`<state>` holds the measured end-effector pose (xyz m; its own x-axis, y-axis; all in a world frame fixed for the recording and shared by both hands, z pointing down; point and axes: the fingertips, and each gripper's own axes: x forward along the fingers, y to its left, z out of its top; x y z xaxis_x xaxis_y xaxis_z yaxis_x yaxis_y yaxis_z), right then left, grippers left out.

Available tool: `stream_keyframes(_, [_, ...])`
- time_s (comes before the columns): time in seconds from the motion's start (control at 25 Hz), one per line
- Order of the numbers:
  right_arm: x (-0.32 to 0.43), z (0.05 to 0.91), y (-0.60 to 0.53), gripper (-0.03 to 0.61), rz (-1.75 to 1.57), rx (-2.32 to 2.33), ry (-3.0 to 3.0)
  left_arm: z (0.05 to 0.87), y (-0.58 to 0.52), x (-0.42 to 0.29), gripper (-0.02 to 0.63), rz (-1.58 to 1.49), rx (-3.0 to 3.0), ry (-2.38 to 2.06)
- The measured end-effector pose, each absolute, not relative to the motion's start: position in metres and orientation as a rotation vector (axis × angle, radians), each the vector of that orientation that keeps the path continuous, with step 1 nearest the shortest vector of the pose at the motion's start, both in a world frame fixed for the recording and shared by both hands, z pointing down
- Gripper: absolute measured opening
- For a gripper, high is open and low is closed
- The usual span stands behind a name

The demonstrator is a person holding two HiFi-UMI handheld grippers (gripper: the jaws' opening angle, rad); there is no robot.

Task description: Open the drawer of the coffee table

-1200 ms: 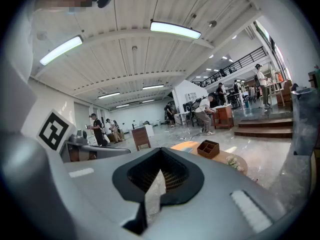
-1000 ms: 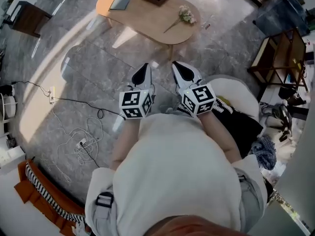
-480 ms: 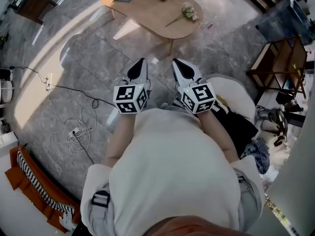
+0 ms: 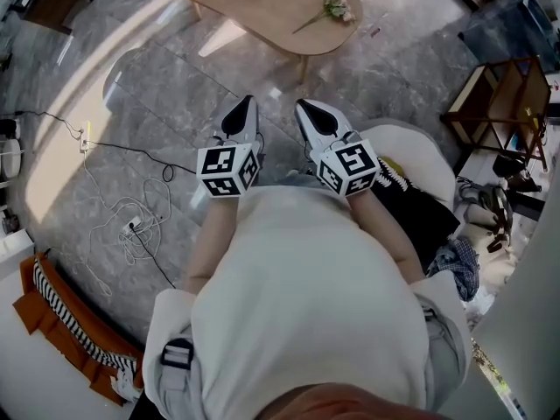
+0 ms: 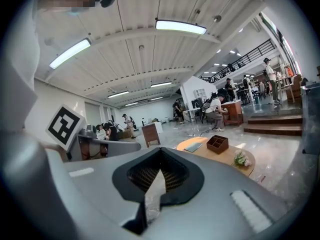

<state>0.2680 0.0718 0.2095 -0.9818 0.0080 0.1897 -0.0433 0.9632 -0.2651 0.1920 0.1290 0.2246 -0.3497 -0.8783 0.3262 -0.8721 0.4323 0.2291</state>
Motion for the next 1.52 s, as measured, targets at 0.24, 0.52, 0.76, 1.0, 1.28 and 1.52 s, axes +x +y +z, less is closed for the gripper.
stream_keyframes(0.24, [0.237,0.215,0.057,0.002,0.410,0.089,-2.925,0.227,0.111,0.147,0.000,-0.035,1.509,-2.291])
stream_keyframes(0.52, [0.166,0.213,0.028,0.002,0.423,0.233,-2.915,0.223,0.083,0.063,0.000,-0.019,1.586,-2.240])
stream_keyframes(0.76, [0.098,0.208,0.006,0.002,0.462,0.366,-2.900,0.218,0.059,-0.011,0.000,0.019,1.664,-2.177])
stream_keyframes(1.0, [0.038,0.207,-0.016,0.002,0.489,0.505,-2.883,0.221,0.040,-0.081,0.000,0.060,1.732,-2.107])
stream_keyframes(1.28, [-0.005,0.212,-0.043,0.002,0.500,0.705,-2.855,0.232,0.022,-0.148,0.000,0.115,1.801,-2.034])
stream_keyframes(1.52, [-0.016,0.224,-0.055,0.002,0.514,0.847,-2.800,0.250,0.006,-0.183,0.000,0.147,1.828,-1.968])
